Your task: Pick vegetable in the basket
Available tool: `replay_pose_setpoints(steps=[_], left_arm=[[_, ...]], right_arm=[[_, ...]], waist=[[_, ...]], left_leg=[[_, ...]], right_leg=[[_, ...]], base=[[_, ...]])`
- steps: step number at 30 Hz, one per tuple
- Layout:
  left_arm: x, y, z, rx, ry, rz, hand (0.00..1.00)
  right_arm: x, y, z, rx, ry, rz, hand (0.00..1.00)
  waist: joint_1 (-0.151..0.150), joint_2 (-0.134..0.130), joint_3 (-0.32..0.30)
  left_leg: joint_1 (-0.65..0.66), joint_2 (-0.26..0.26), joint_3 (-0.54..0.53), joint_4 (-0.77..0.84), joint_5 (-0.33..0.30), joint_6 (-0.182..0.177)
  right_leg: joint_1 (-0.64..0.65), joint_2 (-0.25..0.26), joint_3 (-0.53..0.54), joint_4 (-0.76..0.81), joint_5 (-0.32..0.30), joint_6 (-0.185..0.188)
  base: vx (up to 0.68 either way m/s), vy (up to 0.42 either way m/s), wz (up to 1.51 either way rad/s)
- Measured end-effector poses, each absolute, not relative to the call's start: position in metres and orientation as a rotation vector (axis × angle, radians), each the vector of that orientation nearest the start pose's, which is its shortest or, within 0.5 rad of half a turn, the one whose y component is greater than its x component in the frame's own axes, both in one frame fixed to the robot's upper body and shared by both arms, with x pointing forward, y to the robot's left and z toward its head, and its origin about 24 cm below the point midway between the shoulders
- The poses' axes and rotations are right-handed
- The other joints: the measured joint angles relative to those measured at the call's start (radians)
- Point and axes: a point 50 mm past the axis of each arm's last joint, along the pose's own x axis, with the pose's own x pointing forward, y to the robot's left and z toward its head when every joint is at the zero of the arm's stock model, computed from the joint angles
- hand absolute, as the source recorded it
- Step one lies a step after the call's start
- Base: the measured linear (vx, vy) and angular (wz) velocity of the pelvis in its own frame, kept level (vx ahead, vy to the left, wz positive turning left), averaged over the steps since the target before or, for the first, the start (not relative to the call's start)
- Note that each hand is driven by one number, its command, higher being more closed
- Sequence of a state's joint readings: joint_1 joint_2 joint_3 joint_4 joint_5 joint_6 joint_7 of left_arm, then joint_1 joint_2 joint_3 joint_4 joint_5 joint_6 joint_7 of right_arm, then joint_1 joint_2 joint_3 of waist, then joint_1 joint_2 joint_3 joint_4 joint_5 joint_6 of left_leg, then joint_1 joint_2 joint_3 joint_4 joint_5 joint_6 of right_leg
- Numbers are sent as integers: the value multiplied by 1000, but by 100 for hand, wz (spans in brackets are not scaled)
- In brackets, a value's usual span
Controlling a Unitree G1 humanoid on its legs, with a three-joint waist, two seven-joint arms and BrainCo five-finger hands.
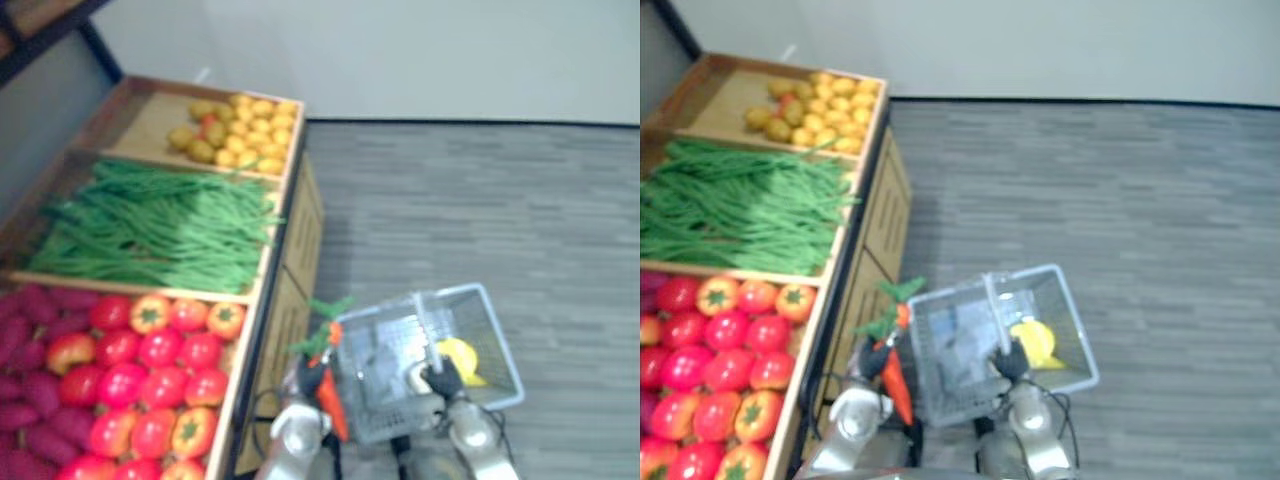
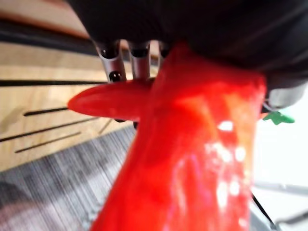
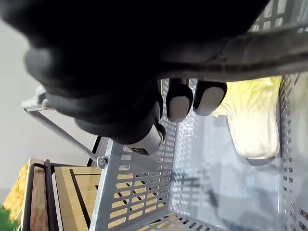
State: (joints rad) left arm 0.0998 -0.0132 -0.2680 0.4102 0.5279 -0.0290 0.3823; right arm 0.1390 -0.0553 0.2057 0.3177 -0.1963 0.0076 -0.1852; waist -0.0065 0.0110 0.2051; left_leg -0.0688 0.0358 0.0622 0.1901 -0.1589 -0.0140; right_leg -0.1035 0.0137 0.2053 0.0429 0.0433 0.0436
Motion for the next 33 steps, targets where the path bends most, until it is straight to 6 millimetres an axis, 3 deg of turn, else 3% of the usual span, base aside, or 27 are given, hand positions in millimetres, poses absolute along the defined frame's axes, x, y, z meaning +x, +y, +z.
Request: replay_pose_setpoints(steps=[3,5,7,10,11,12,13,19,20,26,33], left_arm=[[210,76,-52,608,222,-152,100],[215,58,-47,623,173,-241,100],[216,54,-46,628,166,-262,100],[214,56,-50,647,175,-296,100],[214,56,-52,649,184,-297,100],[211,55,-57,654,209,-317,100],[210,55,-58,659,213,-322,100],[210,51,-63,684,223,-357,100],[210,51,-64,690,227,-360,0],[212,56,-66,700,244,-360,0],[199,63,-75,687,304,-363,0]], right_arm=[[200,-121,-54,-281,392,58,100],[198,-110,-54,-275,389,105,100],[198,-103,-53,-265,386,121,100],[200,-96,-51,-266,372,153,100],[202,-91,-49,-265,359,171,100],[204,-92,-49,-279,356,183,100],[205,-91,-48,-281,353,188,100],[197,-92,-52,-263,379,198,100],[195,-91,-53,-254,386,201,100],[183,-102,-46,-220,370,185,100],[178,-101,-48,-198,388,212,100]], waist=[[-17,-12,3],[-20,-36,14],[-20,-49,13],[-16,-67,6],[-14,-75,9],[-15,-52,3],[-16,-47,0],[-23,-51,-2],[-23,-50,-3],[-24,-46,-7],[-19,-38,-20]], left_leg=[[37,-12,84,-30,10,10],[77,-23,151,-33,22,30],[91,-22,187,-43,19,34],[87,-10,233,-64,8,32],[84,-9,241,-59,7,23],[91,18,247,-85,20,1],[95,28,261,-100,26,-7],[125,49,308,-138,41,-21],[131,49,308,-138,41,-21],[142,28,295,-152,45,-15],[147,19,279,-152,46,-13]], right_leg=[[-33,-14,-14,54,1,9],[-51,-84,-287,192,-96,-35],[-69,-136,-415,315,-172,-57],[-62,-177,-451,353,-226,-29],[-39,-164,-436,284,-233,0],[-24,-117,-414,215,-183,-8],[-19,-95,-396,182,-163,-12],[18,-38,-343,60,-81,-23],[30,-36,-339,42,-72,-20],[108,-48,-337,-116,19,-9],[130,-56,-340,-150,43,-4]], base=[[44,169,-65],[-32,66,-48],[-46,12,-30],[-13,-50,-17],[-7,-188,-51],[-6,-189,-68],[6,-132,-68],[37,-34,-40],[29,43,-17],[-19,50,0],[-43,21,4]])
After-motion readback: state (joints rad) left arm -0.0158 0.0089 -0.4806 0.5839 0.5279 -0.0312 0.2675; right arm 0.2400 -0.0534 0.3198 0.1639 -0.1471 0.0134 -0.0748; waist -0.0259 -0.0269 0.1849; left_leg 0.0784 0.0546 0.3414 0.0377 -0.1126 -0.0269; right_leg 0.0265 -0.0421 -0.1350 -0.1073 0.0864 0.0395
